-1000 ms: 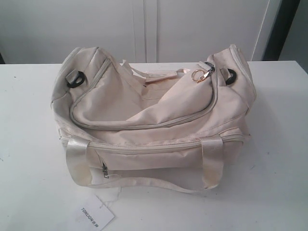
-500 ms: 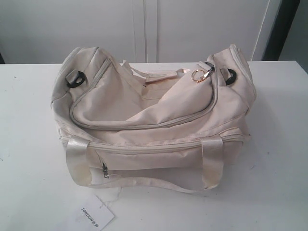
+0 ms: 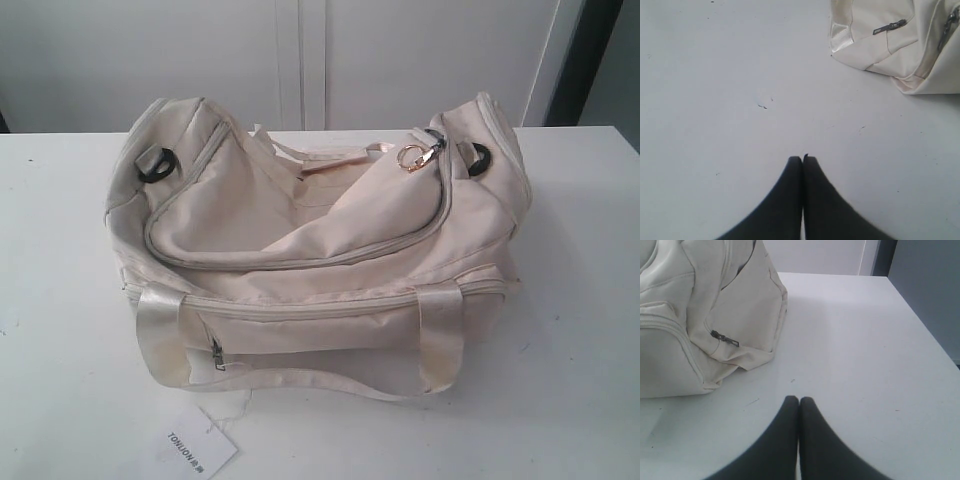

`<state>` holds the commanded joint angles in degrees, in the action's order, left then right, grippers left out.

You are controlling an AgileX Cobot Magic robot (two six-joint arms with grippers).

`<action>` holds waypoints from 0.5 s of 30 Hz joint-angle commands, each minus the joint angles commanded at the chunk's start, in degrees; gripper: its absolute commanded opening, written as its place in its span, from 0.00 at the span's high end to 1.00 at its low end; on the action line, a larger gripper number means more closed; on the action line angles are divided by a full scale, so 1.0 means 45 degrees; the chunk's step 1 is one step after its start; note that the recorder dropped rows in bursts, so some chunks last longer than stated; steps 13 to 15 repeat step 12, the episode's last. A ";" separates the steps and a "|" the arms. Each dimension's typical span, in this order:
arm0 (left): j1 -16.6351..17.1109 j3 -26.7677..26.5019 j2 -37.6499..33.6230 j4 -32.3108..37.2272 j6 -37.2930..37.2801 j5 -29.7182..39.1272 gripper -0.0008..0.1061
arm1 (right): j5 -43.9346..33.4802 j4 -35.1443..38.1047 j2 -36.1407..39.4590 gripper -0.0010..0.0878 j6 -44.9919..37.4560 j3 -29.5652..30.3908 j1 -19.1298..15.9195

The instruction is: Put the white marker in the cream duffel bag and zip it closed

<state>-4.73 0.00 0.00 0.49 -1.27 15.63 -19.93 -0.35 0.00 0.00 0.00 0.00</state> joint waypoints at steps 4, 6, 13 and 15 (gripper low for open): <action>0.0000 0.0000 0.0000 0.0000 0.0000 0.0000 0.99 | 0.0000 0.0000 0.0000 0.99 0.0000 0.0000 0.0000; 0.0000 0.0000 0.0000 0.0000 0.0000 0.0000 0.99 | 0.0000 0.0000 0.0000 0.99 0.0000 0.0000 0.0000; 0.0000 0.0000 0.0000 0.0000 0.0000 0.0000 0.99 | -0.0024 0.0078 0.0000 0.99 0.0000 0.0000 0.0000; 0.0000 0.0000 0.0000 0.0000 0.0000 0.0000 0.99 | -0.0024 0.0078 0.0000 0.99 0.0000 0.0000 0.0000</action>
